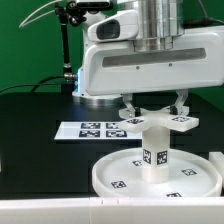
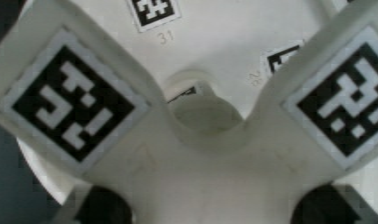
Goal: Assemble round table
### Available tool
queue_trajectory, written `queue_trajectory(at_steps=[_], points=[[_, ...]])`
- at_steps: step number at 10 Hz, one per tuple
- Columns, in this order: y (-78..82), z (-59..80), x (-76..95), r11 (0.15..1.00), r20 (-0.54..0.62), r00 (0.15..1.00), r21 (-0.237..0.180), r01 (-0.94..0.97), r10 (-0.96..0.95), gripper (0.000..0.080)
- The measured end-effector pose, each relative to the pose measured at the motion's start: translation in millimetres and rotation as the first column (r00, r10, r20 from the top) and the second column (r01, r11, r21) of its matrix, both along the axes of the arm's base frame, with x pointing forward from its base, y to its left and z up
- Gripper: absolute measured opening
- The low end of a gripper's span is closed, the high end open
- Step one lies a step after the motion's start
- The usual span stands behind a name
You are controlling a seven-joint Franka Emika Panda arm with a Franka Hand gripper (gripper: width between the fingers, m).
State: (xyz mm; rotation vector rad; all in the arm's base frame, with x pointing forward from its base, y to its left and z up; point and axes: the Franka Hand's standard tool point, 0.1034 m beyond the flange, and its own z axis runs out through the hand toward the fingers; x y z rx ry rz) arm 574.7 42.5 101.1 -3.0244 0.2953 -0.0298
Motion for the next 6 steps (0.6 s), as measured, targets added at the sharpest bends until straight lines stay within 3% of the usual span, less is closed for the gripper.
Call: queue_trajectory(at_steps=[6], points=[[0.9, -0.1, 0.0, 0.910, -0.046, 0.909, 0.012, 0.415, -0.414, 0.0443]])
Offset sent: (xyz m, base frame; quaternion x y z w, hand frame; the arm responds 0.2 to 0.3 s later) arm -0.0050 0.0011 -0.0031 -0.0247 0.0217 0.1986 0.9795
